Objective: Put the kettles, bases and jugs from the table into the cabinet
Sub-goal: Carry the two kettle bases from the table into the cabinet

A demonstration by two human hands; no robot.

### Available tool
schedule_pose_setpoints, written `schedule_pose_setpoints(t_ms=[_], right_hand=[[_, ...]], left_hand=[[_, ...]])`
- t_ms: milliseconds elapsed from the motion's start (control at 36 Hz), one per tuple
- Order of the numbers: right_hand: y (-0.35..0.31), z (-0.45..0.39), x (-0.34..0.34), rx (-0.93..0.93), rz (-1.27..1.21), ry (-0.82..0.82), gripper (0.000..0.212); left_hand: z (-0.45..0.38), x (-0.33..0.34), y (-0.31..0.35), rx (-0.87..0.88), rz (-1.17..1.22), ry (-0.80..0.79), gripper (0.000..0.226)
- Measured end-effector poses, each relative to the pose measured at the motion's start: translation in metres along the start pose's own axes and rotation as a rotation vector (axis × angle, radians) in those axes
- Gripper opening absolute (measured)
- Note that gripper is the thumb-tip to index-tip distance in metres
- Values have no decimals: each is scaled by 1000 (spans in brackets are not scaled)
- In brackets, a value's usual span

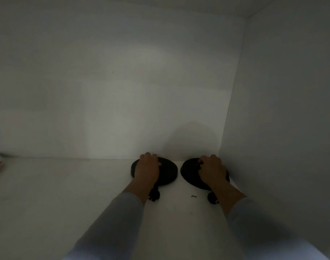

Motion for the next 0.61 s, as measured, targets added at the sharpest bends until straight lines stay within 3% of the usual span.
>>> schedule_pose_setpoints(t_ms=[194,444,611], right_hand=[[2,10,-3,73,-122,44,41],[-14,55,-49,189,-559,183,50],[-28,112,-85,298,-679,199,39]], left_hand=[[12,-8,-1,-18,224,35,40],[56,-52,-6,-118,703,162,51],[113,-89,-2,-105,912,229,54]])
Point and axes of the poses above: each hand's wrist, its own z-axis away from the middle knuckle, its own x-axis out of the palm, y = z × x, the point moved 8 cm from there along -z, towards the middle knuckle, and after that the axes turned 14 degrees about z, right-handed, at the moved point
